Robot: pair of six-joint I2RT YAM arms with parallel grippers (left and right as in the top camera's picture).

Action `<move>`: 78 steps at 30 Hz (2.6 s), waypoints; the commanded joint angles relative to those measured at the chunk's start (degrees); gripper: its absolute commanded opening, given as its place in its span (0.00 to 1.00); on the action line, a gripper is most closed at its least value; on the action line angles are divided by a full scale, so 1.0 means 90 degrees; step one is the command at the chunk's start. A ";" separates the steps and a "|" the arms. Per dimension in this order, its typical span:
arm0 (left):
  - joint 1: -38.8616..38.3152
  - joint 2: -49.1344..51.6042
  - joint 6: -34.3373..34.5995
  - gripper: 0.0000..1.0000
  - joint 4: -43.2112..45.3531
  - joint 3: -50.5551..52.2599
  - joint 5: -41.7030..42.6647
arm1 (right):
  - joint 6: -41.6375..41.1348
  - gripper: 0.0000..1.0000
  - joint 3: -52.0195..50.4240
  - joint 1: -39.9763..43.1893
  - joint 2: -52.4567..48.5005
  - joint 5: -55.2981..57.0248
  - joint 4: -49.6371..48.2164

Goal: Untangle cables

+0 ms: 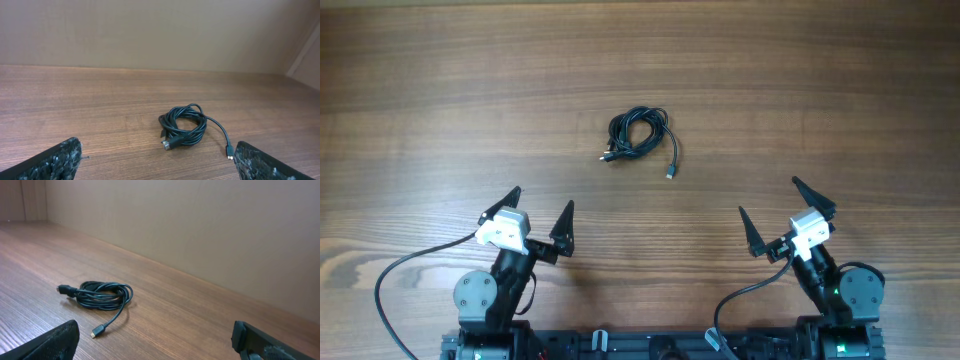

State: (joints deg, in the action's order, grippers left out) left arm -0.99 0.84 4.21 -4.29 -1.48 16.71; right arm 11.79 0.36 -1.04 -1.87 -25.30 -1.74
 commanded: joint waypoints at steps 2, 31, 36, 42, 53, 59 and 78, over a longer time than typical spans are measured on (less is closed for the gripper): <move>0.0017 -0.0051 0.0085 1.00 0.0022 0.0056 -0.0083 | -0.0087 1.00 -0.0007 -0.0027 0.0095 -0.0053 -0.0015; 0.0017 -0.0051 0.0158 1.00 0.0019 0.0056 -0.0148 | -0.0090 1.00 -0.0007 -0.0027 0.0095 -0.0053 -0.0015; 0.0017 -0.0051 0.0165 1.00 0.0024 0.0056 -0.0153 | -0.0087 1.00 -0.0007 -0.0027 0.0095 -0.0053 -0.0017; 0.0017 -0.0051 0.0306 1.00 0.0027 0.0056 -0.0151 | -0.0090 1.00 -0.0007 -0.0027 0.0095 -0.0053 -0.0015; 0.0017 -0.0051 0.0444 1.00 0.0022 0.0056 -0.0151 | -0.0090 1.00 -0.0007 -0.0027 0.0095 -0.0053 -0.0015; 0.0017 -0.0051 0.0444 1.00 0.0022 0.0056 -0.0153 | -0.0087 1.00 -0.0007 -0.0027 0.0095 -0.0053 -0.0015; 0.0015 0.4425 0.0432 1.00 -0.0765 -0.3521 0.0447 | -0.0090 1.00 -0.0007 -0.0027 0.0095 -0.0053 -0.0015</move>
State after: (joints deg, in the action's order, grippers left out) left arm -0.99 31.55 7.94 -6.90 -23.33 17.76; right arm 11.81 0.36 -1.04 -1.54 -25.32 -1.69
